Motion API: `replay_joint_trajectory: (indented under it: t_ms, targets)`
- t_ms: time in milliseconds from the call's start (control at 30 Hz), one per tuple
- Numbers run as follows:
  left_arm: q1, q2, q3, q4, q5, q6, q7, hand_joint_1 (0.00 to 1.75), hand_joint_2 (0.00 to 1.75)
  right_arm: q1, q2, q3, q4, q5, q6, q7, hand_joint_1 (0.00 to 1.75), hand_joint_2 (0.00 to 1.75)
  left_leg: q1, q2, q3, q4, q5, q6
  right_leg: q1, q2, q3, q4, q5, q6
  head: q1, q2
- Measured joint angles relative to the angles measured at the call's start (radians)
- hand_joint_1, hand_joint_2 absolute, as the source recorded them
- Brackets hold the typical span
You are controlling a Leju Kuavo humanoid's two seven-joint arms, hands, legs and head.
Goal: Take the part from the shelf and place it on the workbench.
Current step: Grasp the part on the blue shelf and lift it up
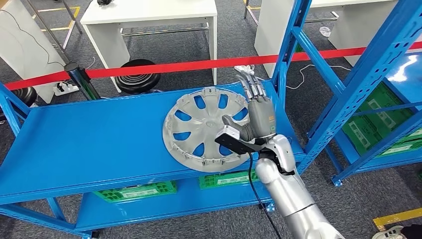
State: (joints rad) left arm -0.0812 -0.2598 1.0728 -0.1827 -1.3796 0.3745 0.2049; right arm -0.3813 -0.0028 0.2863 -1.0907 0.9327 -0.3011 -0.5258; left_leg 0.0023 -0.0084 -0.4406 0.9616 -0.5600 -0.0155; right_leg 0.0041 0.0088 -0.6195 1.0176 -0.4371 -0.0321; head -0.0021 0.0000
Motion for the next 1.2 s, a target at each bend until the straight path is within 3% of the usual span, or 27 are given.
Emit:
replay_joint_trajectory:
  t_ms: [500, 967, 1200]
  targets:
    - [-0.001, 0.002, -0.028, 0.000, -0.020, -0.005, -0.021, 0.00, 0.00, -0.072, 0.073, 0.045, 0.148, -0.107, 0.100, -0.034, 0.00, 0.00, 0.000, -0.001, 0.000, 0.000, 0.000, 0.000, 0.000, 0.000, 0.000, -0.001, 0.000, 0.000, 0.000, 0.000]
    - [-0.001, 0.002, -0.040, 0.000, -0.024, -0.005, -0.020, 0.00, 0.00, -0.050, 0.160, 0.144, 0.140, -0.281, 0.266, -0.022, 0.00, 0.00, 0.000, 0.000, 0.000, 0.000, 0.000, 0.000, 0.000, 0.000, 0.001, -0.001, 0.000, 0.000, 0.000, 0.000]
    - [-0.001, 0.002, -0.040, 0.000, -0.024, -0.005, -0.021, 0.00, 0.00, -0.084, 0.184, 0.171, 0.185, -0.295, 0.282, -0.021, 0.00, 0.00, 0.000, 0.000, 0.000, 0.000, 0.000, 0.000, 0.000, 0.000, 0.001, -0.001, 0.000, 0.000, 0.000, 0.000]
